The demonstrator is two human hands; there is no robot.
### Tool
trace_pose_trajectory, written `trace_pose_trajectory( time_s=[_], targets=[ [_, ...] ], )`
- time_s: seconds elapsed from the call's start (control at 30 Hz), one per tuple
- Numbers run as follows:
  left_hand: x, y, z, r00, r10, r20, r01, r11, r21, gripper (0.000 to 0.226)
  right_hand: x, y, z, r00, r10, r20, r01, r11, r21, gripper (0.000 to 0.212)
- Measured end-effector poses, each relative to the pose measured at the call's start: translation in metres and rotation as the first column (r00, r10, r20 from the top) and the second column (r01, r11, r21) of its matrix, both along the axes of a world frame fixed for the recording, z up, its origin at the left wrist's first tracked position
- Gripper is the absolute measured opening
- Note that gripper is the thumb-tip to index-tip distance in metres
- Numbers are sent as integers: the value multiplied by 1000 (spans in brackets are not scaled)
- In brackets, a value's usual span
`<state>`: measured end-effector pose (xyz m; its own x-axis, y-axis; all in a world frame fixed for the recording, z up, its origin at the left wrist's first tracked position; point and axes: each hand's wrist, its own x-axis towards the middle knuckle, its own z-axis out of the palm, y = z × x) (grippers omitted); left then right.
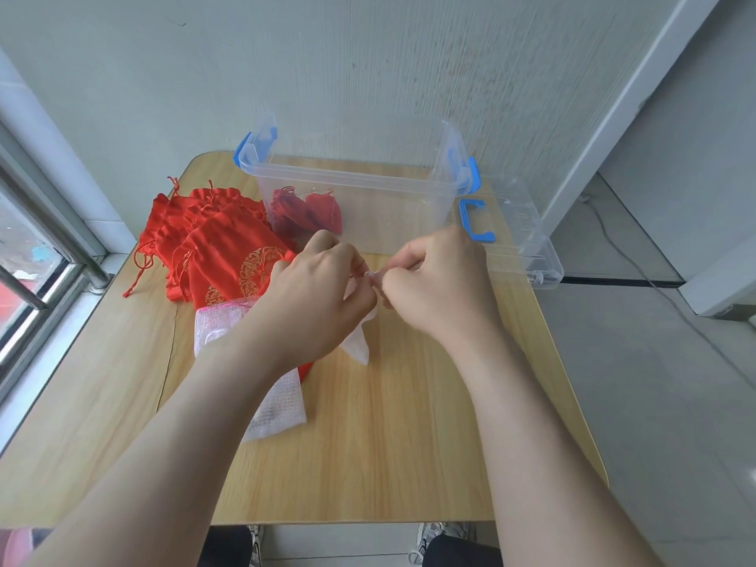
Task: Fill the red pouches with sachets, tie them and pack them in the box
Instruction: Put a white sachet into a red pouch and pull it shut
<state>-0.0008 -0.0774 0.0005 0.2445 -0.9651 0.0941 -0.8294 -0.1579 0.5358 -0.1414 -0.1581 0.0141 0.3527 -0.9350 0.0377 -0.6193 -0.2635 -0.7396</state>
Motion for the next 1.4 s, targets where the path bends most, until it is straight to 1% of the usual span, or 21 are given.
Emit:
trace_pose_trajectory(
  time_s=[0.07,0.13,0.2,0.27,0.37,0.43,0.5,0.67,0.8,0.87,1.07,1.3,1.4],
  targets=[
    [0,2,4,1000,-6,-12,5,998,-59,24,0,0,5,989,-32,142,1,977,213,12],
    [1,3,5,999,-17,-43,13,994,-105,27,-1,-1,11,967,-76,244,-34,907,419,15],
    [3,1,1,997,-34,-71,24,990,-138,24,-2,1,16,957,-98,274,-66,843,533,14],
    [6,-1,-3,994,-59,-94,42,984,-174,17,-1,1,16,950,-127,286,-63,818,571,12],
    [10,-5,-5,988,-90,-128,64,978,-196,8,-1,2,15,931,-172,322,-22,854,520,12],
    [11,-6,-5,984,-91,-154,59,977,-203,8,-1,1,13,910,-196,365,0,880,474,5],
    [11,-6,-5,974,-83,-213,40,979,-201,8,-2,0,11,903,-207,376,20,896,444,4],
    [11,-7,1,901,-103,-421,13,977,-212,12,-4,0,11,907,-184,378,9,907,420,6],
    [10,-6,5,834,-98,-544,-14,980,-198,12,-3,-1,9,904,-175,390,10,921,390,6],
    [11,-6,5,809,-81,-583,-32,983,-181,12,-3,-2,9,899,-186,396,22,924,383,9],
    [12,-6,5,809,-32,-587,-76,984,-159,13,-2,-2,7,897,-191,399,49,940,339,11],
    [11,-5,6,806,38,-590,-154,977,-147,12,-2,-2,8,866,-187,463,50,955,293,18],
    [11,-3,7,812,8,-583,-130,978,-166,7,-1,-2,7,866,-184,465,49,957,287,20]
  ],
)
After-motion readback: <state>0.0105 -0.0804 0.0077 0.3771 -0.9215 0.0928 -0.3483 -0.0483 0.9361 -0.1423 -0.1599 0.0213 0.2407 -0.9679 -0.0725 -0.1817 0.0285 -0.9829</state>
